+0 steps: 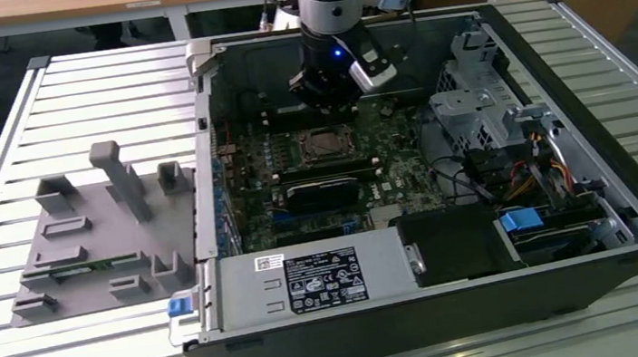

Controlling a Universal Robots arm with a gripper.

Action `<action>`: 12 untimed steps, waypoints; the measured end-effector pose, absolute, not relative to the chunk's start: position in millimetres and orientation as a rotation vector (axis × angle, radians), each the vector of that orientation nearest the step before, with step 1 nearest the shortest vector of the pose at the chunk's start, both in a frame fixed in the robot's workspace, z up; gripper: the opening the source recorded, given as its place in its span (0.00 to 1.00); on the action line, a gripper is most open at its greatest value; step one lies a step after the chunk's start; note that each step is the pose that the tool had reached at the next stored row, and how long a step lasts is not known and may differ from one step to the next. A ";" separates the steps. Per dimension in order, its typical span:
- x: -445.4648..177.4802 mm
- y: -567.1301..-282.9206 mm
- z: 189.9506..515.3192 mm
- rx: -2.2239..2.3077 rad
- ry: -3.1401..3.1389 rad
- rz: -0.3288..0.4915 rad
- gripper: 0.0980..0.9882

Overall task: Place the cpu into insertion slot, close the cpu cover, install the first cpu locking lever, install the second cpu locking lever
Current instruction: 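Install the second cpu locking lever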

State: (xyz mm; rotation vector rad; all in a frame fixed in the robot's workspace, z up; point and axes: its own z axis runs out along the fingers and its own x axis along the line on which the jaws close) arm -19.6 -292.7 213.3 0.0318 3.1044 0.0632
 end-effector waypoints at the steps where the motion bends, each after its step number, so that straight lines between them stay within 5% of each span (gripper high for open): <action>1: -19.6 -293.0 213.3 0.032 3.104 0.063 0.01; 12: -19.4 -297.5 213.3 0.032 3.104 0.063 0.01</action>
